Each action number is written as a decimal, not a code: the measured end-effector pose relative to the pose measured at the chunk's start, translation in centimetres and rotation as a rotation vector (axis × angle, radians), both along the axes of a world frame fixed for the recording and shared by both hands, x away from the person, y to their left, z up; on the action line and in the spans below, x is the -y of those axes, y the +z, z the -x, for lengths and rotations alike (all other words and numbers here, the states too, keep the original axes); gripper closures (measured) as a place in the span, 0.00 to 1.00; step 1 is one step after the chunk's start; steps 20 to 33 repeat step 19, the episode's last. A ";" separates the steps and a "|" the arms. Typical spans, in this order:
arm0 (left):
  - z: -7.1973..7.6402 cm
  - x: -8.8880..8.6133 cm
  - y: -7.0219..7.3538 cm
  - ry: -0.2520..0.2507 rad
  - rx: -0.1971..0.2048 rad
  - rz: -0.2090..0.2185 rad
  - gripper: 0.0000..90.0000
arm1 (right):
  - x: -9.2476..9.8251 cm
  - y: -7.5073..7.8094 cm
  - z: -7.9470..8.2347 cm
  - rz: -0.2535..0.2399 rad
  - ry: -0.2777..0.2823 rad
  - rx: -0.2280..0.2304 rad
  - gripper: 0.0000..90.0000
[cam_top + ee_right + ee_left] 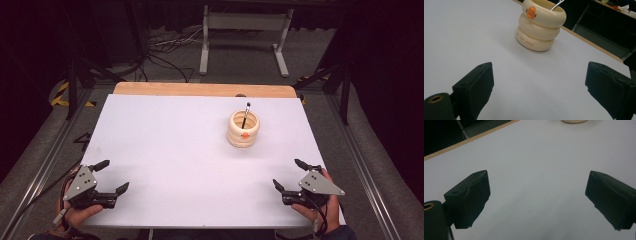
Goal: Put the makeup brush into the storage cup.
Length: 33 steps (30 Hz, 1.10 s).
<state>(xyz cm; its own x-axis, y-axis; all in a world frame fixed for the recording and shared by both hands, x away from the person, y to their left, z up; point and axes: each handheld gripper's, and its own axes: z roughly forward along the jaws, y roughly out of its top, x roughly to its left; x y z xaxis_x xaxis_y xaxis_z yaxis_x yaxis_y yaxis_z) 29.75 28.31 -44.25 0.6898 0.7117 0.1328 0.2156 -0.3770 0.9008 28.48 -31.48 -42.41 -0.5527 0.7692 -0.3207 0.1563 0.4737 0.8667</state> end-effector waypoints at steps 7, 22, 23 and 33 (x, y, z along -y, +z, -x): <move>-0.1 0.1 0.0 0.001 -0.001 0.004 0.07 | 0.2 0.0 -0.1 -0.005 -0.002 -0.001 0.10; -0.3 0.2 0.0 -0.006 -0.003 0.001 0.07 | 0.4 0.0 -0.1 -0.007 -0.016 0.002 0.10; -0.3 0.2 0.0 -0.006 -0.003 0.001 0.07 | 0.4 0.0 -0.1 -0.007 -0.016 0.002 0.10; -0.3 0.2 0.0 -0.006 -0.003 0.001 0.07 | 0.4 0.0 -0.1 -0.007 -0.016 0.002 0.10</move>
